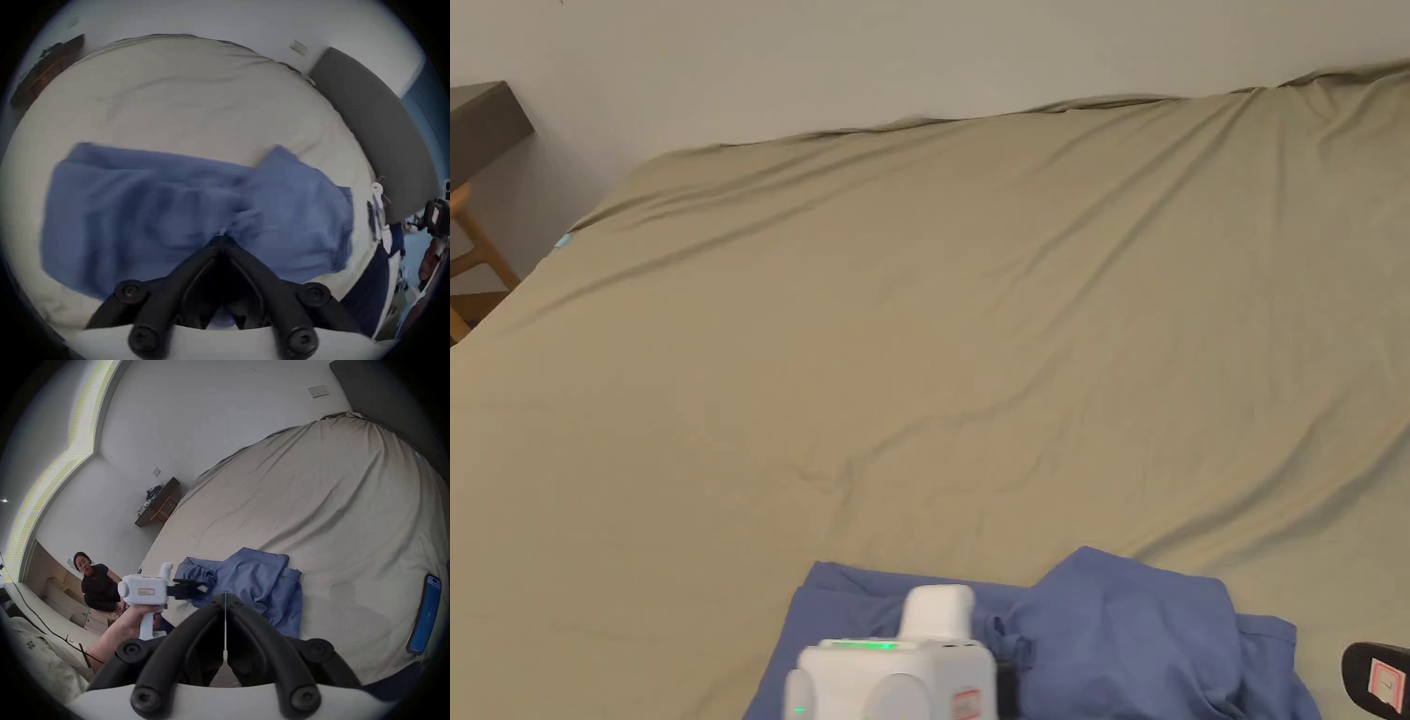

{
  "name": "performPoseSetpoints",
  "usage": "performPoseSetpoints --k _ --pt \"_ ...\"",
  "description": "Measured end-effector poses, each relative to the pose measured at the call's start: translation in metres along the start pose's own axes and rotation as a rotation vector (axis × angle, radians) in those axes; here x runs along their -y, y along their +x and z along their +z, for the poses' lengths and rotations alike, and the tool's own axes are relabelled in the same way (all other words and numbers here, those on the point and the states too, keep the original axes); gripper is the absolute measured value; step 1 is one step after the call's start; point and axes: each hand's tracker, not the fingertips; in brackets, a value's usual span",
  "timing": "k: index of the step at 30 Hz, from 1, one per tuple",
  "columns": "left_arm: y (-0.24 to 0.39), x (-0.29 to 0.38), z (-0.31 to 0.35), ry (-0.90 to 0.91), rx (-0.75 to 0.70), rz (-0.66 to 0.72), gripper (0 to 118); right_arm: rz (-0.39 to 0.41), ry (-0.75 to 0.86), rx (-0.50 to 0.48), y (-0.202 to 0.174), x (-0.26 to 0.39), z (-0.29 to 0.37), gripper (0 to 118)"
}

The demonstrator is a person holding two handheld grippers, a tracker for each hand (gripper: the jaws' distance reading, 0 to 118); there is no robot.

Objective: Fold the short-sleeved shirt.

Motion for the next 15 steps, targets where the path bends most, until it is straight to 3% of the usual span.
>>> performPoseSetpoints --k 3,6,8,10,15 --pt "0.036 0.001 -0.018 -0.053 0.155 0.007 0 0.008 -0.001 -0.001 -0.003 0.003 0.005 3" --pt "0.059 0.003 -0.022 -0.040 0.119 -0.058 0 0.012 0.002 0.000 -0.004 0.004 0.009 3" --pt "0.049 -0.001 -0.005 -0.011 0.209 -0.013 0 0.007 0.013 -0.004 -0.004 0.004 0.012 3" --pt "0.024 -0.011 0.024 0.021 0.309 0.075 0 -0.005 0.023 -0.020 -0.003 0.004 0.014 3" --pt "-0.082 -0.038 0.096 0.159 0.318 0.100 0 -0.018 0.032 -0.054 0.001 0.001 0.009 3"
